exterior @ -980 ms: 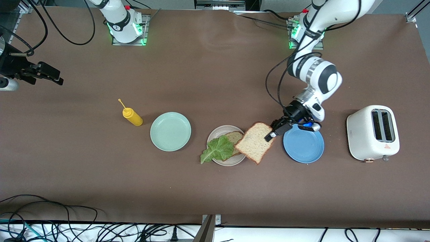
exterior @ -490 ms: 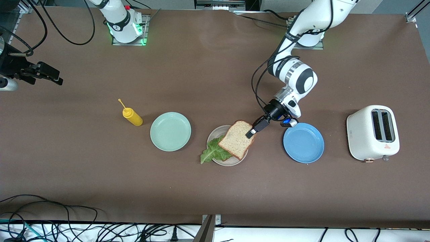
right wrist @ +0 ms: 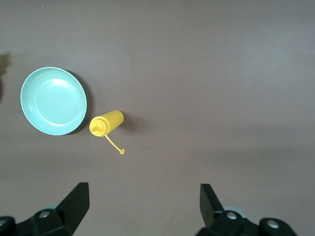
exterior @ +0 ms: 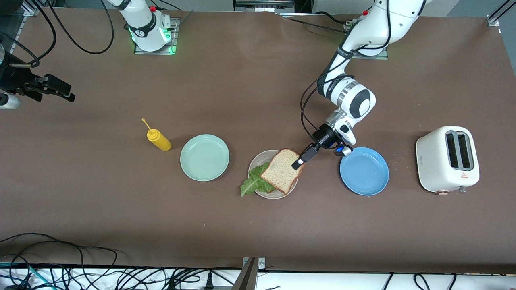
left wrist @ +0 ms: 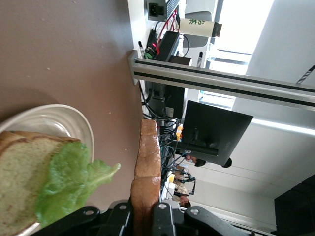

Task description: Make sandwich on beige plate with both arms

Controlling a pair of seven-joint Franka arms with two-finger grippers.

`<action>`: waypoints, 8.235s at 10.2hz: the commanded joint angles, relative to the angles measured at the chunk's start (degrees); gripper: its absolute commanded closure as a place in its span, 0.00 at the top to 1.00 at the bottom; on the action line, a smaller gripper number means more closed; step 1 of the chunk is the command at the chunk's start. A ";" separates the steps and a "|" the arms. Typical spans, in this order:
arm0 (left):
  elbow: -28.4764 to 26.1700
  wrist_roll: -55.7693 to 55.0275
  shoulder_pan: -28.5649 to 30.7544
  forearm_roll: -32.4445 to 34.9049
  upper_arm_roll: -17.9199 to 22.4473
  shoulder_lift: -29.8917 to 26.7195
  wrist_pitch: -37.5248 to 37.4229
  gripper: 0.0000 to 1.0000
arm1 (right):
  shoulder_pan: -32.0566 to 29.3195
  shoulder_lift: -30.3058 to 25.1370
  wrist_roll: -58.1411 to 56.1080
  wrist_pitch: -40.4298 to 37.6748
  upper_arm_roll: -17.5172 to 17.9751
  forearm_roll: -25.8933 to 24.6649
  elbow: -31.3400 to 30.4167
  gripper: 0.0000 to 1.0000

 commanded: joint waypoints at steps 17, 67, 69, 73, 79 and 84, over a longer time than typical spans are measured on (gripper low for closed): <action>5.67 12.55 -3.26 -11.97 0.24 7.20 1.18 1.00 | 0.10 0.41 0.66 -0.93 -0.84 0.84 1.34 1.00; -10.33 13.52 17.13 42.61 -2.40 -13.98 48.13 1.00 | 0.10 0.50 0.92 -0.93 -0.93 0.84 1.34 1.00; -9.53 11.95 17.57 43.31 -2.31 -13.89 42.51 1.00 | 0.10 0.50 0.92 -0.93 -0.93 0.84 1.34 1.00; -8.04 12.03 21.08 52.17 -2.14 -12.05 33.03 1.00 | 0.10 0.50 0.92 -0.93 -0.93 0.84 1.34 1.00; -4.52 1.60 28.73 74.48 -0.21 -10.55 14.03 1.00 | 0.10 0.50 0.92 -0.93 -0.93 0.84 1.34 1.00; -3.39 -19.39 27.77 83.71 0.50 -12.48 10.77 1.00 | 0.10 0.50 0.92 -0.93 -0.93 0.84 1.34 1.00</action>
